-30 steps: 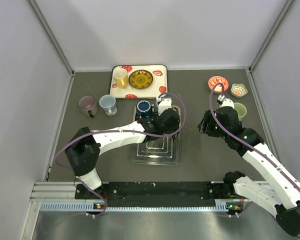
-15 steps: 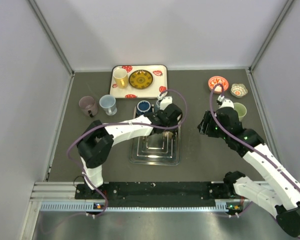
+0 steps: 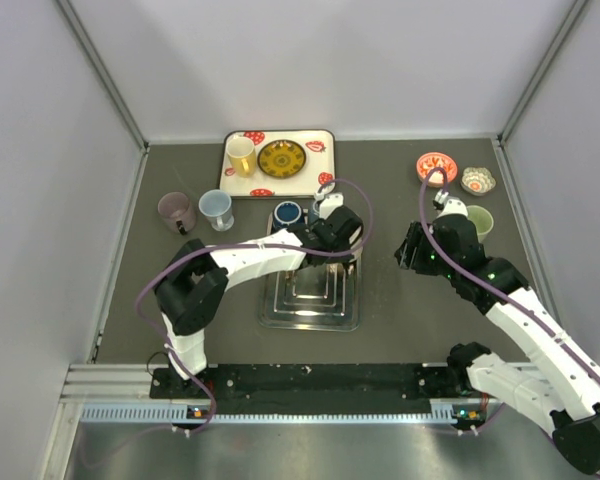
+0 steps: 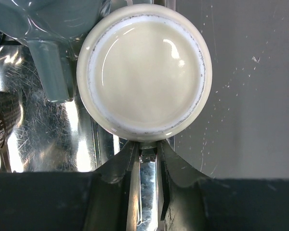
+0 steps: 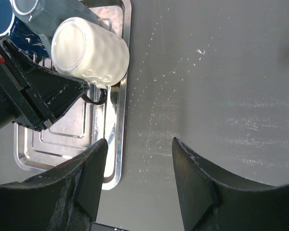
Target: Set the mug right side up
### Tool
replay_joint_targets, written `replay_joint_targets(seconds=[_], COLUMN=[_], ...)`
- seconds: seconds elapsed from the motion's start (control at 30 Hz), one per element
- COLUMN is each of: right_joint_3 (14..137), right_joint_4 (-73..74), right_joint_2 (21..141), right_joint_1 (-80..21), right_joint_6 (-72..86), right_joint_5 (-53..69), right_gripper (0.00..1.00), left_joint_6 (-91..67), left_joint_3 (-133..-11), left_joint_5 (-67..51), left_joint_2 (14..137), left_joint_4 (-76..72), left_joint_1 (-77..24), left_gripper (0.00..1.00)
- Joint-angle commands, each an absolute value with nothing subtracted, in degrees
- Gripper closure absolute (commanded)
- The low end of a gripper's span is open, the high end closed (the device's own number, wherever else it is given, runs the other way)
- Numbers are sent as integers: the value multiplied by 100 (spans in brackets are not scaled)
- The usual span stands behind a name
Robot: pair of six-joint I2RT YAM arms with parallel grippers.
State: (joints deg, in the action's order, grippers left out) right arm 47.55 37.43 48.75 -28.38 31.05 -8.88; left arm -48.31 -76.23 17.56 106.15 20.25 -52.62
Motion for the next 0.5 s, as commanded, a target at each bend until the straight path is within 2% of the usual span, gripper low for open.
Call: replay_joint_targets(seconds=[0.0, 0.1, 0.27, 0.47], right_joint_3=[4729, 4693, 4684, 4711], right_joint_4=[3577, 3586, 3595, 3586], right_joint_2=[4834, 4843, 4764, 4536], right_joint_1=[-2892, -2900, -2892, -2900], right_joint_6=[3067, 3067, 3094, 3173], right_joint_5=[-844, -835, -651, -221], right_gripper=[44, 44, 44, 45], left_joint_6=[-4799, -4781, -4676, -4483], left_joint_3=[-7726, -7673, -7419, -6619], left_joint_5=[1749, 1670, 1468, 1731], left_joint_2=[10643, 10617, 10267, 8896], left_joint_4=[1960, 1977, 2144, 2092], left_joint_1=[-5186, -5177, -5212, -5335], left_gripper=[85, 100, 100, 100])
